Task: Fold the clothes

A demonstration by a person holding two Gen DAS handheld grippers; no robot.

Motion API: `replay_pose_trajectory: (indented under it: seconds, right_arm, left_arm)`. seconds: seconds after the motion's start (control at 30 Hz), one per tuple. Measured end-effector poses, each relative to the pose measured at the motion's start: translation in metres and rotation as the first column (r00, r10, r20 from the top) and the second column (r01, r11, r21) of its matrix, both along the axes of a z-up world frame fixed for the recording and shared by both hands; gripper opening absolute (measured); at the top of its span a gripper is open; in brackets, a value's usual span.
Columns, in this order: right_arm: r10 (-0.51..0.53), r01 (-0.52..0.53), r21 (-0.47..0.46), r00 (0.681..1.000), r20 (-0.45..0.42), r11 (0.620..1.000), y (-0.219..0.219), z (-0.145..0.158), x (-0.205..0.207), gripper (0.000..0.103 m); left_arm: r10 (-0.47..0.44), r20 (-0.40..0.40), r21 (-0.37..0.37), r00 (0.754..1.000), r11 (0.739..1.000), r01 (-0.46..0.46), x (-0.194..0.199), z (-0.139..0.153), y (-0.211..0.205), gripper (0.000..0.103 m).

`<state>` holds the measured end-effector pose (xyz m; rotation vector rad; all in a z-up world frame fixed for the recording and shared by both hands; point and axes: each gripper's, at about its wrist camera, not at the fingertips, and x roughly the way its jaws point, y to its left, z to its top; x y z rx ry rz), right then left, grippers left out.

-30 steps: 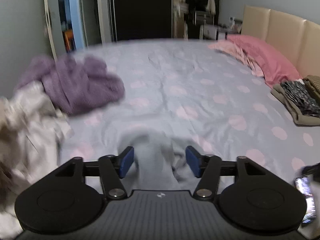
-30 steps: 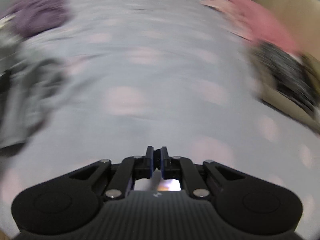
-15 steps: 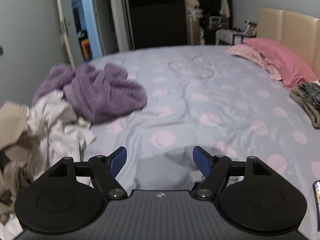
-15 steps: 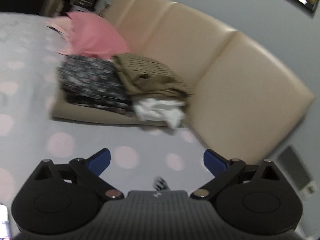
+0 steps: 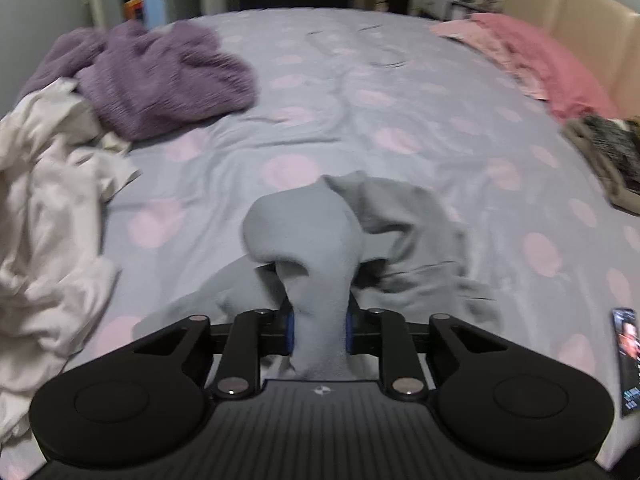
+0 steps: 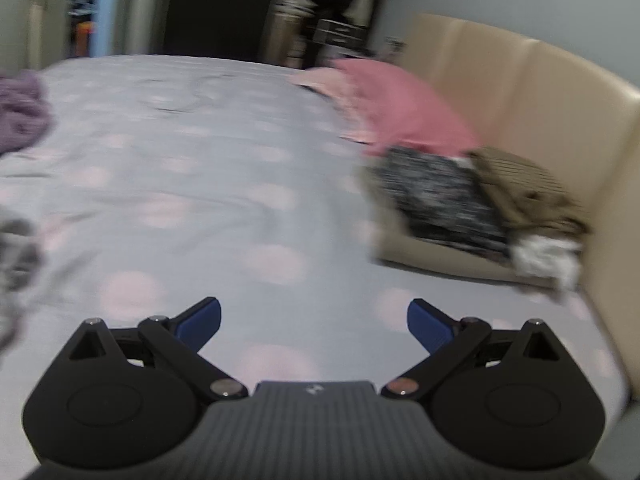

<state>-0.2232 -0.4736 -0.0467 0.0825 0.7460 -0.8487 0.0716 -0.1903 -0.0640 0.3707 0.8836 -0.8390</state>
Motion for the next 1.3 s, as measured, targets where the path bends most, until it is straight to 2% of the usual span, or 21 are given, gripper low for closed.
replay_pose_trajectory:
  seconds: [0.13, 0.23, 0.33, 0.47, 0.53, 0.6, 0.67, 0.77, 0.83, 0.9, 1.03, 1.17, 1.3]
  right_arm:
    - [0.136, -0.14, 0.105, 0.99, 0.05, 0.985, 0.029, -0.004, 0.038, 0.1]
    - [0.238, -0.25, 0.178, 0.968, 0.085, 0.952, 0.047, -0.006, 0.062, 0.1]
    - [0.314, -0.337, 0.23, 0.94, 0.133, 0.913, 0.062, -0.005, 0.08, 0.099]
    - [0.364, -0.418, 0.301, 0.905, 0.218, 0.857, 0.078, -0.003, 0.092, 0.096]
    - [0.372, -0.444, 0.332, 0.891, 0.259, 0.832, 0.084, -0.004, 0.094, 0.093]
    - [0.377, -0.46, 0.355, 0.883, 0.279, 0.814, 0.087, -0.008, 0.097, 0.086]
    - [0.384, -0.477, 0.386, 0.875, 0.294, 0.79, 0.09, -0.012, 0.1, 0.078]
    - [0.417, -0.505, 0.39, 0.861, 0.29, 0.77, 0.103, -0.018, 0.103, 0.074]
    - [0.455, -0.529, 0.354, 0.847, 0.275, 0.771, 0.115, -0.018, 0.106, 0.072]
    - [0.5, -0.564, 0.306, 0.824, 0.266, 0.767, 0.126, -0.014, 0.107, 0.072]
    - [0.585, -0.635, 0.246, 0.771, 0.25, 0.732, 0.144, -0.007, 0.115, 0.071]
    - [0.619, -0.653, 0.252, 0.758, 0.205, 0.714, 0.153, -0.015, 0.124, 0.071]
    - [0.622, -0.634, 0.276, 0.77, 0.14, 0.722, 0.154, -0.028, 0.132, 0.068]
  left_arm:
    - [-0.137, -0.017, -0.059, 0.99, 0.989, 0.135, -0.025, 0.007, -0.005, 0.016]
    - [-0.256, -0.046, -0.104, 0.966, 0.963, 0.25, -0.046, 0.01, -0.008, 0.016]
    - [-0.38, -0.057, -0.126, 0.923, 0.92, 0.371, -0.072, 0.011, -0.009, 0.016]
    - [-0.519, -0.06, -0.105, 0.853, 0.853, 0.511, -0.107, 0.003, -0.007, 0.017]
    - [-0.54, -0.058, -0.086, 0.84, 0.841, 0.535, -0.118, -0.006, -0.006, 0.018]
    - [-0.551, -0.056, -0.067, 0.833, 0.834, 0.547, -0.128, -0.013, -0.004, 0.02]
    - [-0.559, -0.051, -0.051, 0.828, 0.829, 0.556, -0.135, -0.02, -0.002, 0.027]
    - [-0.542, -0.018, -0.04, 0.84, 0.84, 0.541, -0.136, -0.021, 0.007, 0.053]
    - [-0.527, -0.004, -0.033, 0.85, 0.849, 0.527, -0.131, -0.018, 0.014, 0.053]
    - [-0.505, 0.006, -0.028, 0.863, 0.863, 0.505, -0.123, -0.015, 0.021, 0.064]
    - [-0.416, 0.02, -0.022, 0.909, 0.909, 0.417, -0.095, -0.013, 0.036, 0.07]
    - [-0.338, 0.0, -0.048, 0.941, 0.94, 0.338, -0.068, -0.011, 0.049, 0.071]
    - [-0.264, 0.029, -0.048, 0.964, 0.963, 0.265, -0.049, -0.008, 0.061, 0.07]
